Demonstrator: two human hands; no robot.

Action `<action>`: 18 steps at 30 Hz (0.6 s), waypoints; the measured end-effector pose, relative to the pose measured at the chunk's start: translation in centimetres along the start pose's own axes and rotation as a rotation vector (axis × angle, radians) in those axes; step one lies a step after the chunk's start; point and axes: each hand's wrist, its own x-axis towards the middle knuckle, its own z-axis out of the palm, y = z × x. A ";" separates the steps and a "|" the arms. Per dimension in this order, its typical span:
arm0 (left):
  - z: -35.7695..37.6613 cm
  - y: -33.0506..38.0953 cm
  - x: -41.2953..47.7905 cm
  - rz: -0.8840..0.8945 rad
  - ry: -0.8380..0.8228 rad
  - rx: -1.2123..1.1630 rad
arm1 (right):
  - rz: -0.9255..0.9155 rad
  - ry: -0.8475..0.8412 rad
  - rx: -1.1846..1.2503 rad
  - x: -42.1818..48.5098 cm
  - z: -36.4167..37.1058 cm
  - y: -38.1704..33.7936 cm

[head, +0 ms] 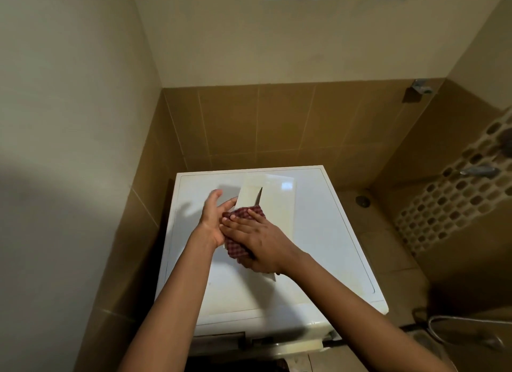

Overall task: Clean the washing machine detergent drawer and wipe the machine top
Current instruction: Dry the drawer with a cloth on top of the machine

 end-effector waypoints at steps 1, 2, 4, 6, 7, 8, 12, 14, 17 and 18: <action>0.4 0.0 -0.1 -0.007 -0.005 0.054 | -0.012 0.040 0.007 -0.4 0.1 0.2; 0.7 -0.1 -0.1 0.002 -0.010 0.120 | -0.021 0.065 0.017 -0.6 0.1 0.3; 1.3 -0.2 0.1 0.065 0.001 0.236 | -0.034 0.114 0.038 -1.1 0.0 0.5; 1.7 -0.4 0.3 0.083 0.014 0.277 | -0.048 0.154 0.062 -1.7 0.1 0.7; 2.0 -0.5 0.2 0.083 0.016 0.284 | -0.051 0.162 0.082 -2.0 0.0 0.8; 2.2 -0.5 -0.1 0.083 0.022 0.286 | -0.050 0.161 0.111 -2.3 -0.1 1.0; 2.7 -0.8 0.4 0.148 0.038 0.364 | -0.005 0.158 0.251 -4.3 -0.9 1.5; 2.6 -0.8 0.3 0.182 0.072 0.429 | 0.009 0.191 0.266 -5.8 -1.1 1.9; 2.4 -1.0 0.3 0.175 0.095 0.440 | 0.134 0.274 0.278 -8.3 -1.1 3.2; 2.5 -1.0 0.1 0.172 0.090 0.430 | 0.198 0.271 0.261 -8.8 -1.3 3.7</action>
